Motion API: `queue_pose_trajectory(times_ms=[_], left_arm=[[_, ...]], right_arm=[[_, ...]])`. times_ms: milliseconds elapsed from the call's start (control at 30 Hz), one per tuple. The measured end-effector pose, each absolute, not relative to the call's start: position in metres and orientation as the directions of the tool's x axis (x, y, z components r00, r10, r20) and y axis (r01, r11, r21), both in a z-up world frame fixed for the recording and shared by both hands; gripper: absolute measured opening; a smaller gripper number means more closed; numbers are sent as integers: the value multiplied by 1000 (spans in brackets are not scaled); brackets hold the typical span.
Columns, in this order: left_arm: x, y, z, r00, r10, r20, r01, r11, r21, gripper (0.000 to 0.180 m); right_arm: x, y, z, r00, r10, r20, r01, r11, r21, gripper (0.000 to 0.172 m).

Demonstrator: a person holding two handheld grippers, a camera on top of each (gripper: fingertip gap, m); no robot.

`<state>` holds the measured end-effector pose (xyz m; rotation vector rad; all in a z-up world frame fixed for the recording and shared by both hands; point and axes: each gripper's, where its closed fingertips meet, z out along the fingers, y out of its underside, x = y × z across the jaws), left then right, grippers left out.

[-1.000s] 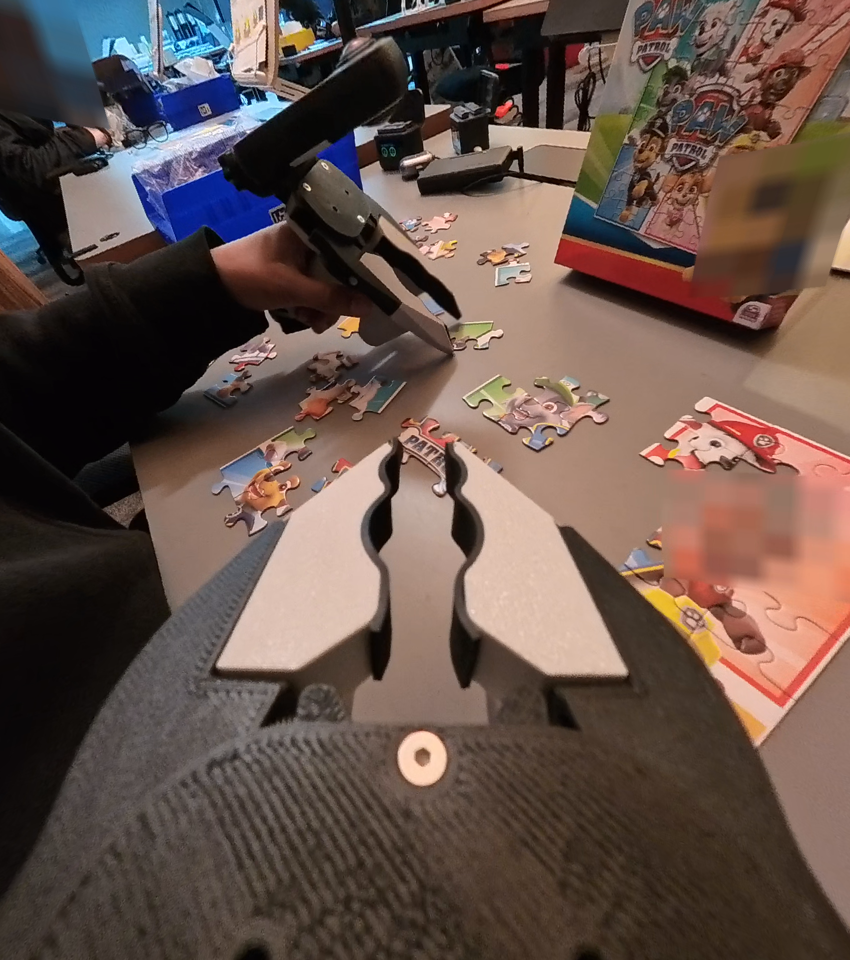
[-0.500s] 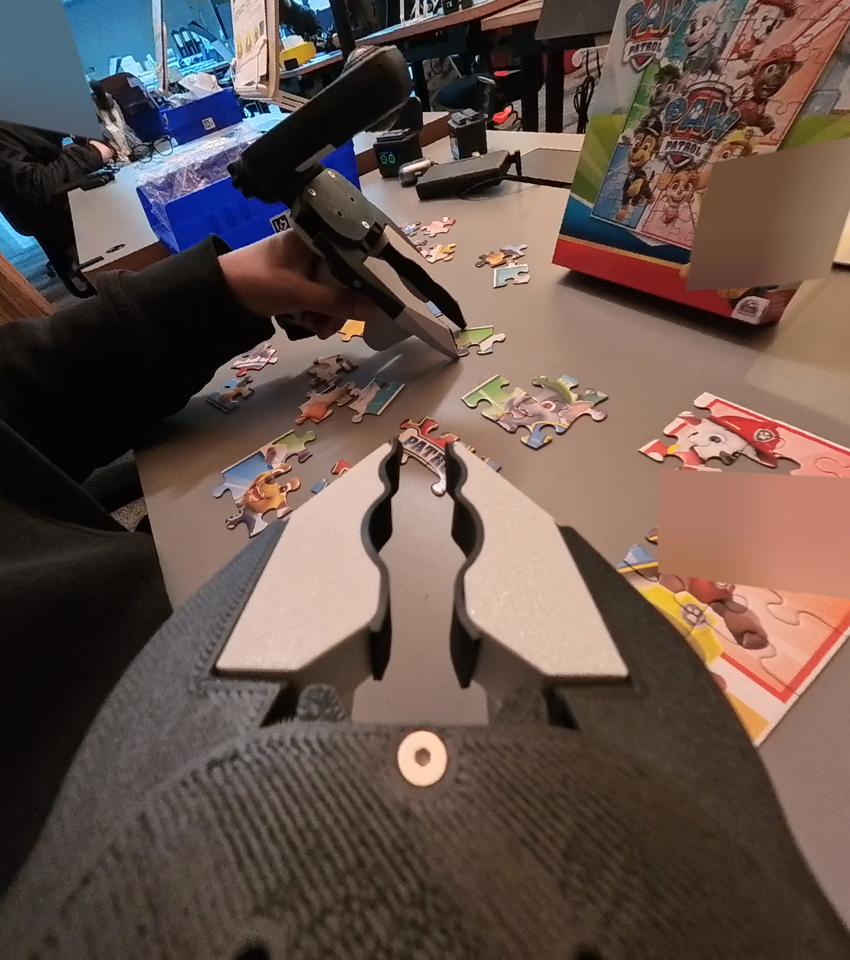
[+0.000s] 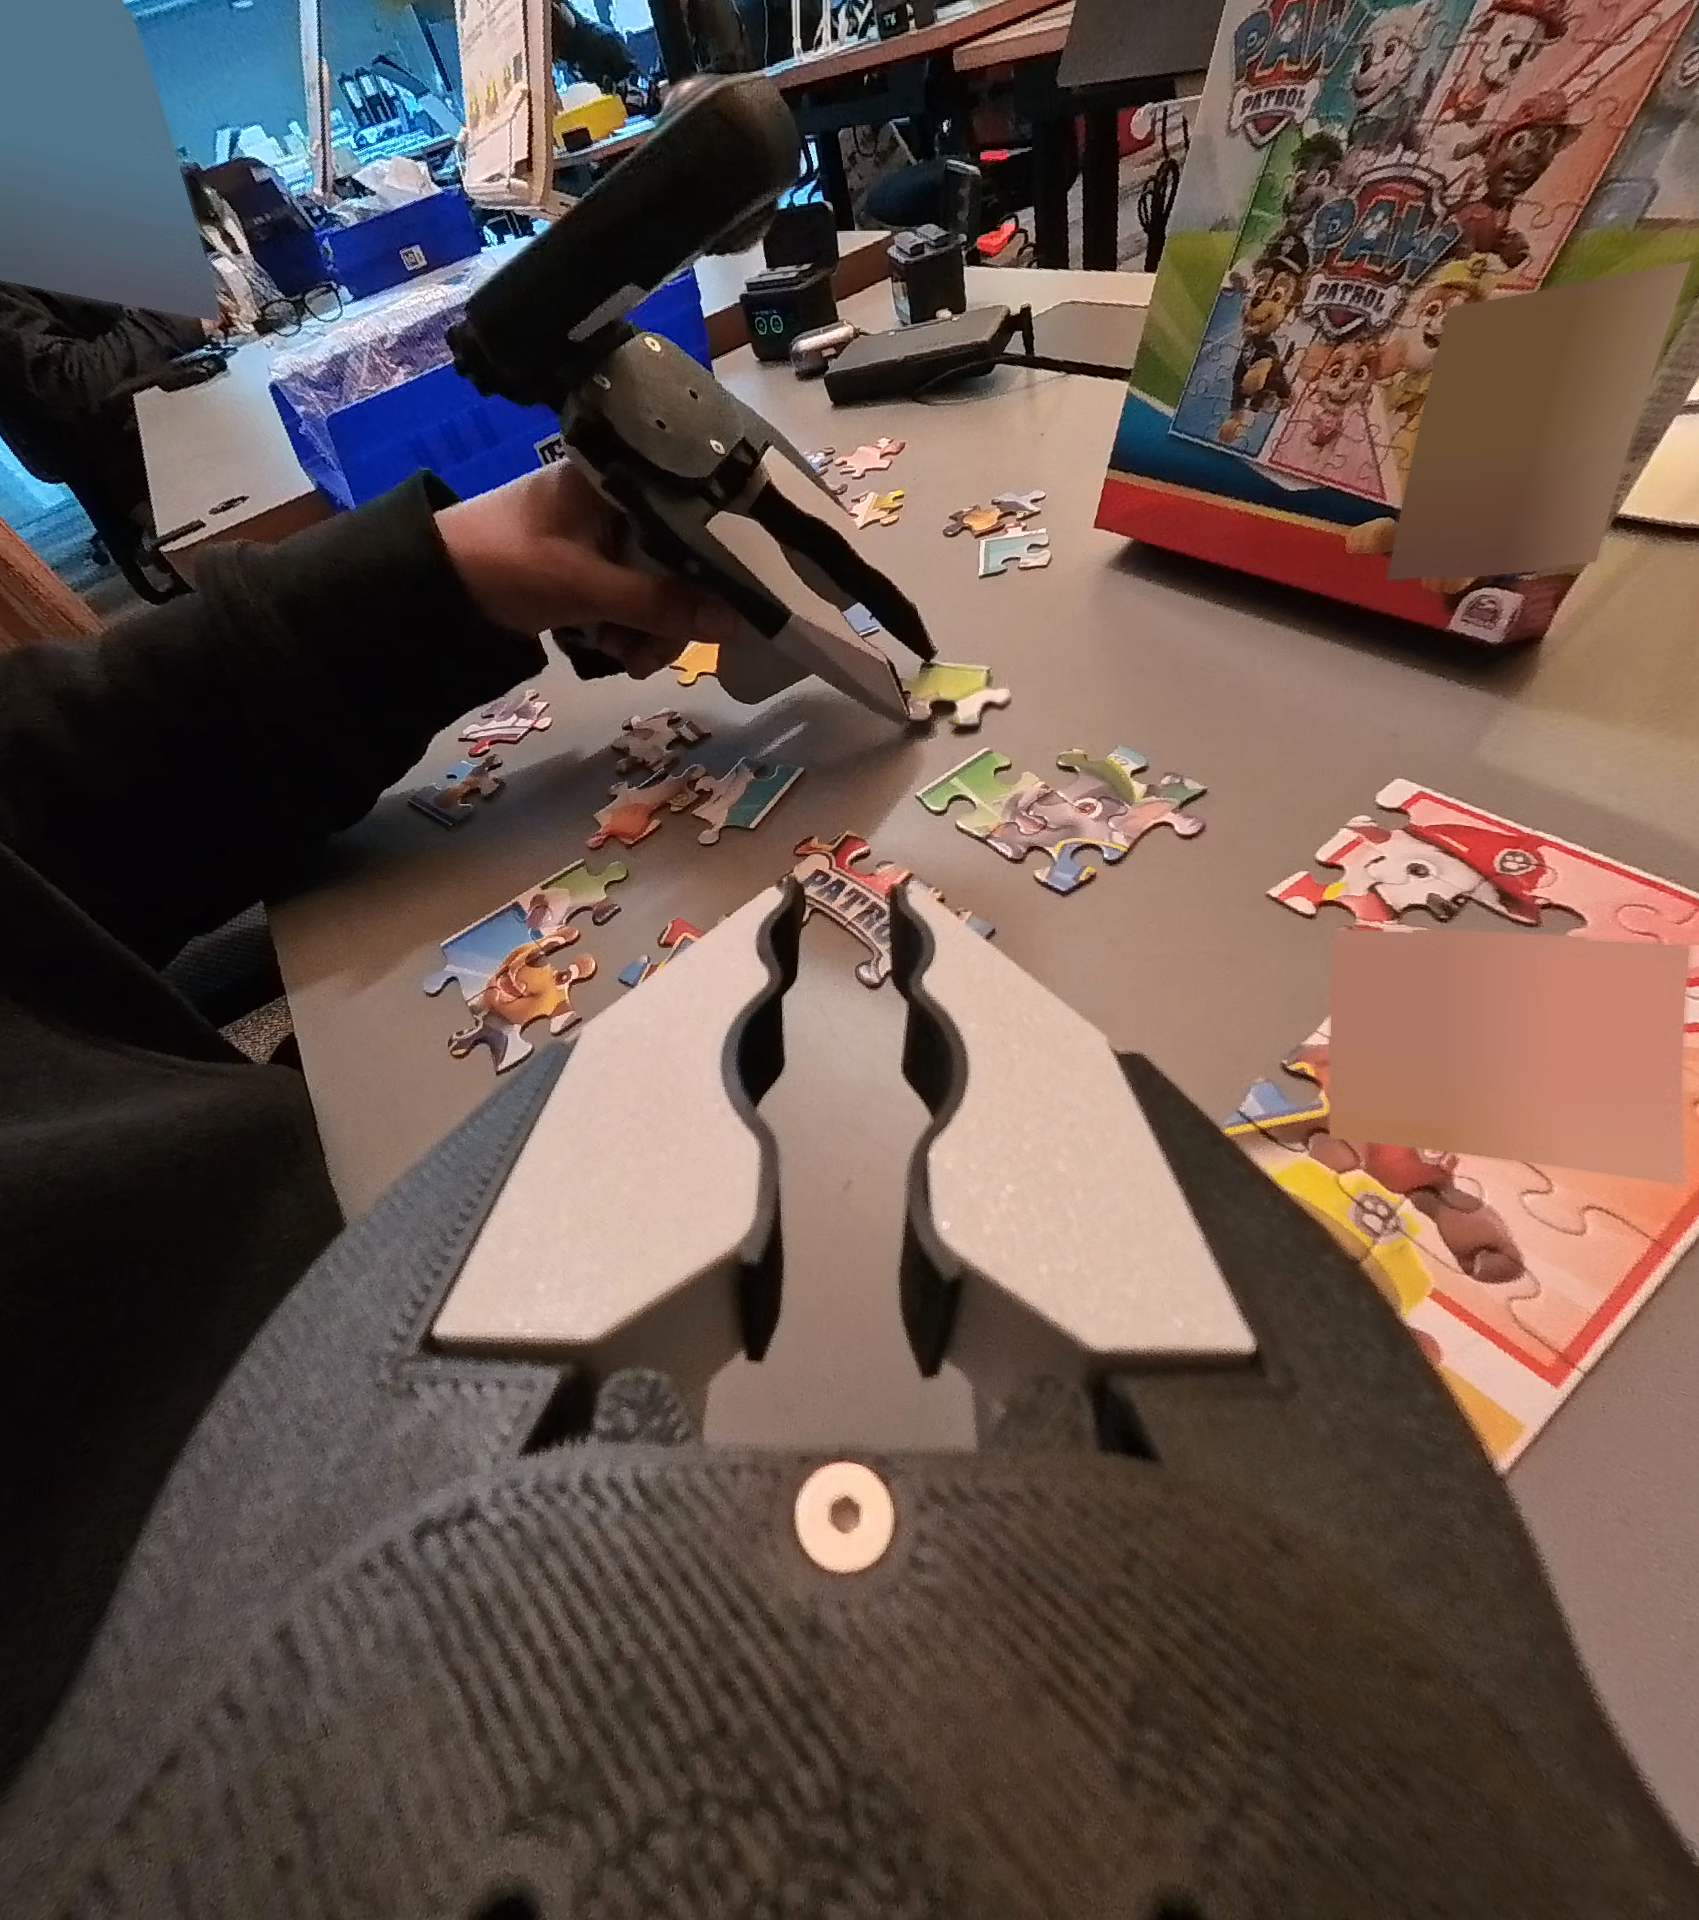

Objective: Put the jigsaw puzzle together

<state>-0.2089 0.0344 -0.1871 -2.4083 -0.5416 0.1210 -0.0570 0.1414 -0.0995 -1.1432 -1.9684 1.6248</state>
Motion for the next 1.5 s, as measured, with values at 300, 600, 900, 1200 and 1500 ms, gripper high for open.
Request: queue_pose_trajectory(times_ms=[300,600,900,1200,1500], left_arm=[[-199,42,-186,937,346,48,296,-714,-635,36],[-195,42,-182,946,320,48,273,-710,-649,36],[-195,43,-174,945,322,59,276,-685,-674,36],[-171,69,-155,975,210,72,196,-657,-728,36],[-140,98,-154,996,57,70,90,-643,-760,36]], right_arm=[[-56,144,-100,-612,758,-225,363,17,-932,15],[-56,144,-101,-612,757,-228,365,15,-931,15],[-57,144,-101,-612,758,-228,365,15,-931,15],[-57,144,-101,-613,757,-228,364,14,-931,15],[-54,148,-102,-603,763,-231,365,7,-931,15]])
